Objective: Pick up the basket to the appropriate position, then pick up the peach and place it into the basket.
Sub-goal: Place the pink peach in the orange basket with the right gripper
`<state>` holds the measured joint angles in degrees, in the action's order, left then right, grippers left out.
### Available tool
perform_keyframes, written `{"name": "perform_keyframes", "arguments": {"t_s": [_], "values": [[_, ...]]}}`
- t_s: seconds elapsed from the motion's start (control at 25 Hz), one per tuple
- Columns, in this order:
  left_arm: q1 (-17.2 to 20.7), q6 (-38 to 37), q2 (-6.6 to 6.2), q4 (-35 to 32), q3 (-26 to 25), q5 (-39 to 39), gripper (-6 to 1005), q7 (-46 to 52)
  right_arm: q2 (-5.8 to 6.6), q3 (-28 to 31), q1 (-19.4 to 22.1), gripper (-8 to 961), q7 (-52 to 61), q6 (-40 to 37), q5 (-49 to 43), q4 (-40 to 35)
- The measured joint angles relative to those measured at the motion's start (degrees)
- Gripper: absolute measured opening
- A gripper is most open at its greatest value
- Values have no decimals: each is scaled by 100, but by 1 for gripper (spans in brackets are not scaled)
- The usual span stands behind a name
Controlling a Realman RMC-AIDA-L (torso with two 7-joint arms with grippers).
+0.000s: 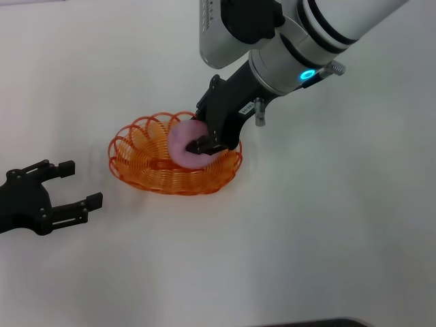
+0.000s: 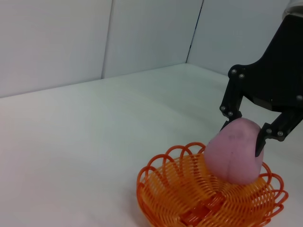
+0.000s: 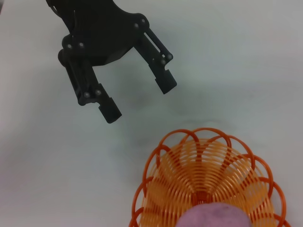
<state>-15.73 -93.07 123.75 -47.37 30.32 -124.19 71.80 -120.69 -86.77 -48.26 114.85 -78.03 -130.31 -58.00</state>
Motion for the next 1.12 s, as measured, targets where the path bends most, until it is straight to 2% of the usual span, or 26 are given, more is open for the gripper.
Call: {"name": "perform_keyframes", "arguments": {"t_s": [0.56, 0.76, 0.88, 1.12], "values": [[11, 8, 7, 9, 0, 0, 858, 0, 23, -10, 0, 455, -132, 171, 48, 187], [19, -16, 9, 9, 0, 0, 858, 0, 28, -12, -3, 675, -134, 174, 85, 210], [19, -20, 9, 9, 0, 0, 858, 0, 28, -14, -3, 896, -136, 174, 91, 217], [28, -20, 9, 9, 0, 0, 857, 0, 28, -15, 5, 924, -138, 182, 132, 220]]}}
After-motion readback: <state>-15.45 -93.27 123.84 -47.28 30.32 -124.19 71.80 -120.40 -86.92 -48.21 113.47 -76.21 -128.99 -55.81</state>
